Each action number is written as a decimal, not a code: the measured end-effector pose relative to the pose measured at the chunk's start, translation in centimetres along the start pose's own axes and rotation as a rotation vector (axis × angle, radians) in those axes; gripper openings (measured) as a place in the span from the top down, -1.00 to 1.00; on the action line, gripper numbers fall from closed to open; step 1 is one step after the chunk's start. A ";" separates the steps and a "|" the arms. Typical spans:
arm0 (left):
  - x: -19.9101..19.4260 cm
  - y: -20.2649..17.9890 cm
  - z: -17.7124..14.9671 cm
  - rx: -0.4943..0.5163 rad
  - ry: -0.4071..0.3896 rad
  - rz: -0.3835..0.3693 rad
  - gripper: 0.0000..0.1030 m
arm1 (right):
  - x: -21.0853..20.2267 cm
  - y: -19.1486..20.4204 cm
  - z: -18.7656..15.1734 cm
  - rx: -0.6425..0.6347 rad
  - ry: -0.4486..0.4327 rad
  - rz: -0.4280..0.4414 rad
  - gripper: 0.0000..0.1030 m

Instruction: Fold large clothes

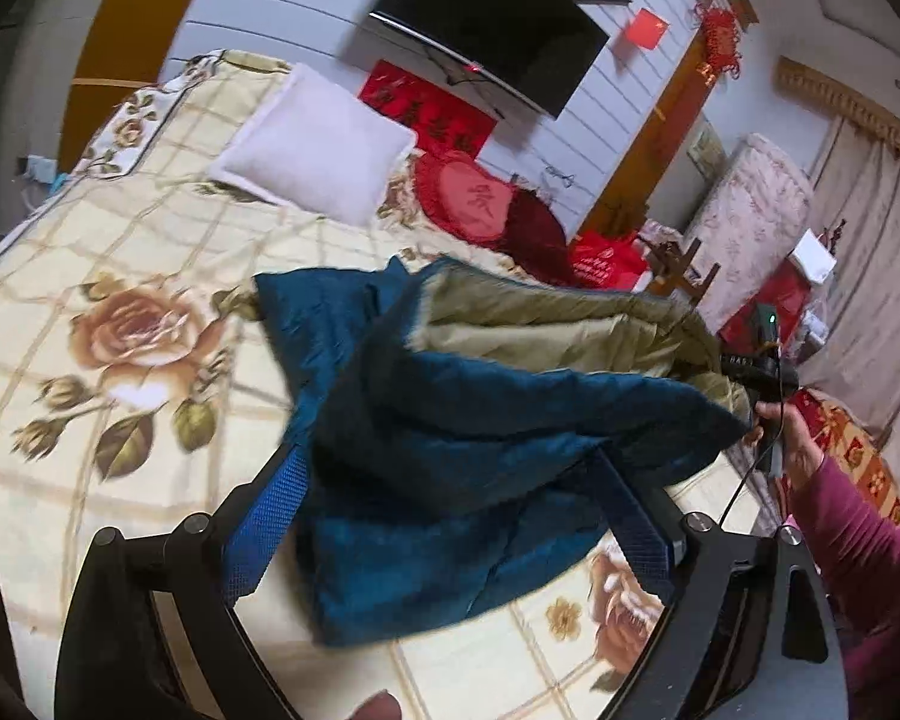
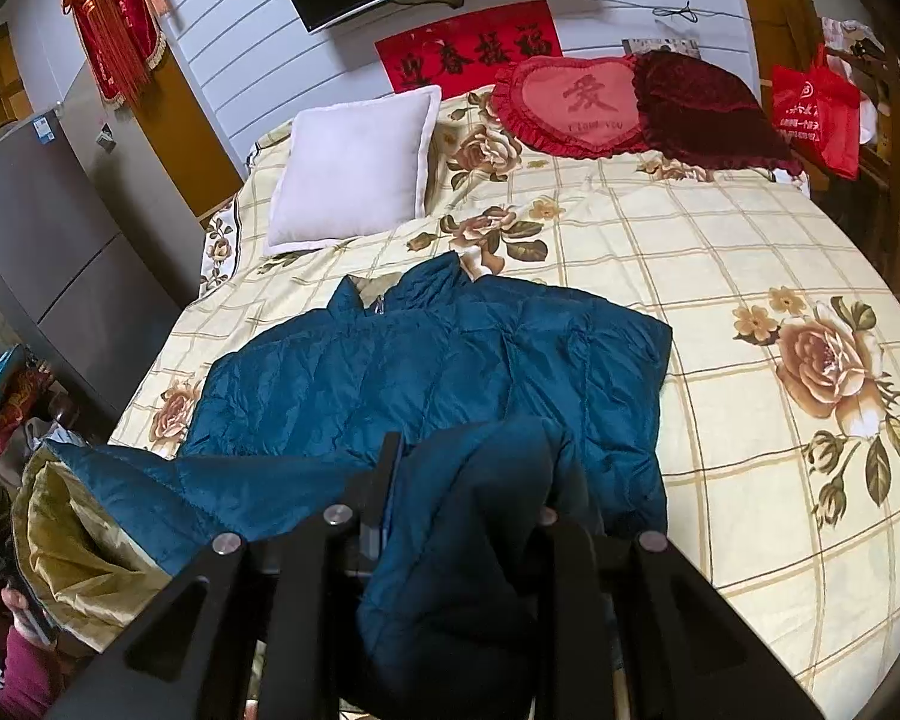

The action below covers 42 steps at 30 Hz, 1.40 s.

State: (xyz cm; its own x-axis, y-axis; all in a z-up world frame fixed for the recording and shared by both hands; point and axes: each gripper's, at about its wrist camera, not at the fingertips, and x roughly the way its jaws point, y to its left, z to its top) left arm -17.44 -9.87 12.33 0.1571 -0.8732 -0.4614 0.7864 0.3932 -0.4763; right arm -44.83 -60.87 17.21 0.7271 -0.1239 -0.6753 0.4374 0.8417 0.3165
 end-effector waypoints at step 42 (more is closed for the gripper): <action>16.5 8.1 11.0 -0.318 -0.084 0.407 -0.61 | 12.6 -8.7 6.5 0.368 -0.107 0.071 -0.14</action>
State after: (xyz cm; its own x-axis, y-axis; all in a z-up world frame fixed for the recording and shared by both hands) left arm -1.94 -24.21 9.07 0.4699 -0.6465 -0.6010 0.4332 0.7621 -0.4811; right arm -36.06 -73.19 10.29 0.8049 -0.1429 -0.5760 0.5306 0.6081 0.5905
